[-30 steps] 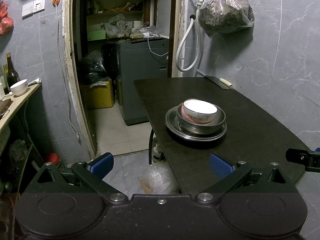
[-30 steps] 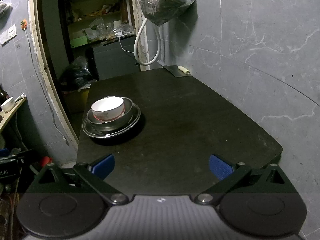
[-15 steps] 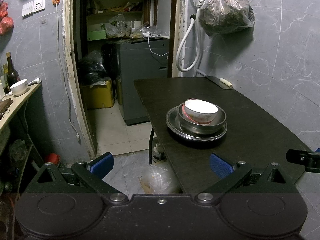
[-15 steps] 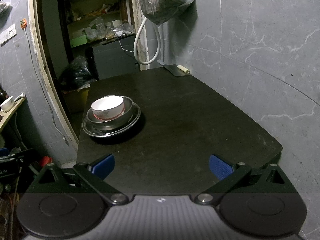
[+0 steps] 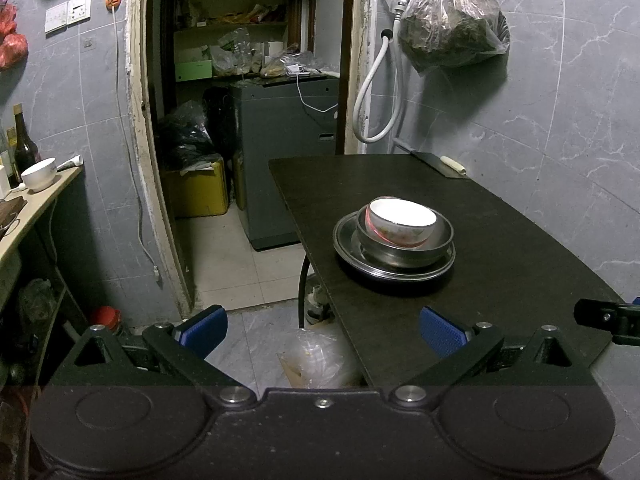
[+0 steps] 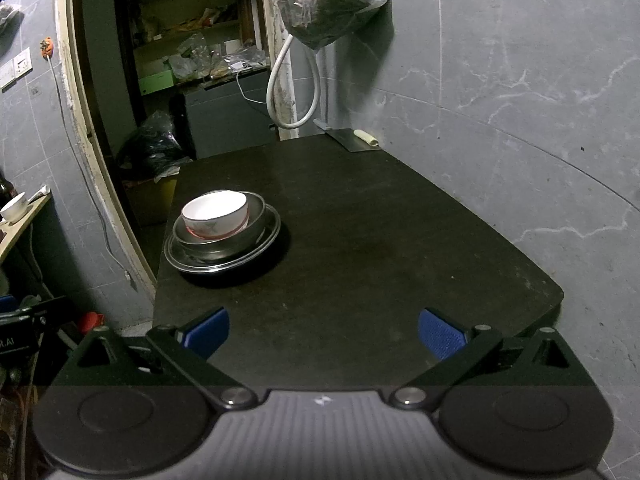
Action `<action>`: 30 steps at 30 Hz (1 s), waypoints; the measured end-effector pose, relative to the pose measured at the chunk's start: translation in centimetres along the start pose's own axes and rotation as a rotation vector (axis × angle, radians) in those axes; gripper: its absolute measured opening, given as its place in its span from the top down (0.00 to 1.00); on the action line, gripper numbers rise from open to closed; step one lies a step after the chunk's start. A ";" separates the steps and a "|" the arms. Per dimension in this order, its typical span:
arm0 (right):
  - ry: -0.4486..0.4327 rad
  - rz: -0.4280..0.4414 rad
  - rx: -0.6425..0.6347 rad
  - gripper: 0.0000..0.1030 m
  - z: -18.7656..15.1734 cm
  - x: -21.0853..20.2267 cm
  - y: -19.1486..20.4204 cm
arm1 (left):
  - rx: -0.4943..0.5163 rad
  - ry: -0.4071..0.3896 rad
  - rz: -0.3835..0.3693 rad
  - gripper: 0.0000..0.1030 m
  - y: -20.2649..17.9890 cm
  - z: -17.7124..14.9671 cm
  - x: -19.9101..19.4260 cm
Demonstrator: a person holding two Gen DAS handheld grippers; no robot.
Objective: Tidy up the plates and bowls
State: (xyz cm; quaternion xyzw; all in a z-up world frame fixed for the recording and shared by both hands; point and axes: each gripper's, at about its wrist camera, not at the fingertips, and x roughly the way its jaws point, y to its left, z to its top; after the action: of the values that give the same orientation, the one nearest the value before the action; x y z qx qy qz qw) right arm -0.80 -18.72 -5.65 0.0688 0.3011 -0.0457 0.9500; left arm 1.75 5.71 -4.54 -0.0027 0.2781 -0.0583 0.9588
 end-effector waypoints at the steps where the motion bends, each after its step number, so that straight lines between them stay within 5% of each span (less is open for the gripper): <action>1: 0.000 0.000 0.000 0.00 0.0 0.0 0.0 | 0.000 0.000 0.000 0.01 0.0 0.0 0.0; 30: -0.004 -0.011 0.010 0.00 -0.5 -0.3 -0.9 | 0.009 0.009 0.004 0.01 -0.1 -0.4 0.5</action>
State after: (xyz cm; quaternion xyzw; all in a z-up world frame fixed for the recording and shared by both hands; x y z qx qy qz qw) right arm -1.47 -19.46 -5.97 0.0718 0.2995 -0.0523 0.9500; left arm 1.93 5.53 -5.17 0.0024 0.2820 -0.0576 0.9577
